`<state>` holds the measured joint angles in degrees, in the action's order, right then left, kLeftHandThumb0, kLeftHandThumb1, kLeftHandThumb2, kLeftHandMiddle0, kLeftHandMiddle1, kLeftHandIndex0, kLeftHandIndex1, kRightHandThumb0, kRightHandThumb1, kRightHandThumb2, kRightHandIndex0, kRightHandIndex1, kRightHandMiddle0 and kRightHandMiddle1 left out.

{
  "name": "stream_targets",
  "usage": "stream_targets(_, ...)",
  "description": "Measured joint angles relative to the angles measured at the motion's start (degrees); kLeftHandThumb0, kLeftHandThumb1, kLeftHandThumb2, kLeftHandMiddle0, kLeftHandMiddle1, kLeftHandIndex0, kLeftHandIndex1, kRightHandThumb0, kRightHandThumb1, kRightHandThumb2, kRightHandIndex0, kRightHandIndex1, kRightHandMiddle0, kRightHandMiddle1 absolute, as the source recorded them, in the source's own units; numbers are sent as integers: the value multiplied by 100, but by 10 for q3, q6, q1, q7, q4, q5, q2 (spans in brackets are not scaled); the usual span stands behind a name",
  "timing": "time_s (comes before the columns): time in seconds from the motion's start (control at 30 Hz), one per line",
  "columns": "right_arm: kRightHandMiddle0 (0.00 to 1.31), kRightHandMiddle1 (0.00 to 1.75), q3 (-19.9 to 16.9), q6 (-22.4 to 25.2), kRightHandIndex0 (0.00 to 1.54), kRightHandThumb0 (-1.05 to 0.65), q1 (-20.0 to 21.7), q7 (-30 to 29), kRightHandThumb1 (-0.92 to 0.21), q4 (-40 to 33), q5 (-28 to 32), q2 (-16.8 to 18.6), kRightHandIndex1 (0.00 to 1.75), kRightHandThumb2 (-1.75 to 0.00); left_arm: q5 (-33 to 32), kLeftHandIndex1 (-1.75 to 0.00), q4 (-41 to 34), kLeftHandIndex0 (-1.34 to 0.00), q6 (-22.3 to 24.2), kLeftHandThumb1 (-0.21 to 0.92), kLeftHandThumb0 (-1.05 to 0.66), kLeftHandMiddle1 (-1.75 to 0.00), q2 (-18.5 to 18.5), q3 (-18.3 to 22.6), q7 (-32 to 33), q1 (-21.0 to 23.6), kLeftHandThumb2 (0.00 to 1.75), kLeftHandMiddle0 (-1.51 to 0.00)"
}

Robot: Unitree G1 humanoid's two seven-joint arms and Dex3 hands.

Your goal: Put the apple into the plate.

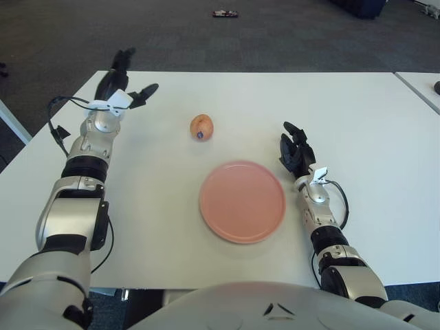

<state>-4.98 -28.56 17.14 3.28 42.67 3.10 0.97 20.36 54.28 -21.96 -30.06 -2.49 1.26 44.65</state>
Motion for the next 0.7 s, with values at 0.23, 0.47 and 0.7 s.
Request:
stream_targets(0.23, 0, 57, 0, 0, 22, -64, 2, -5, -92, 3, -3, 0, 18, -52, 25, -44, 63, 0, 16, 92, -100, 0, 5, -47, -38, 57, 33, -11)
stream_targets(0.47, 0, 56, 0, 0, 23, -62, 4, -5, -91, 6, -2, 0, 19, -50, 35, -33, 135, 0, 59, 92, -101, -2, 26, -79, -84, 111, 38, -14)
stream_targets(0.7, 0, 54, -2, -1, 24, -60, 10, -9, -89, 13, -1, 3, 21, -49, 31, -27, 180, 0, 89, 92, -100, -2, 50, -89, -135, 126, 40, -15)
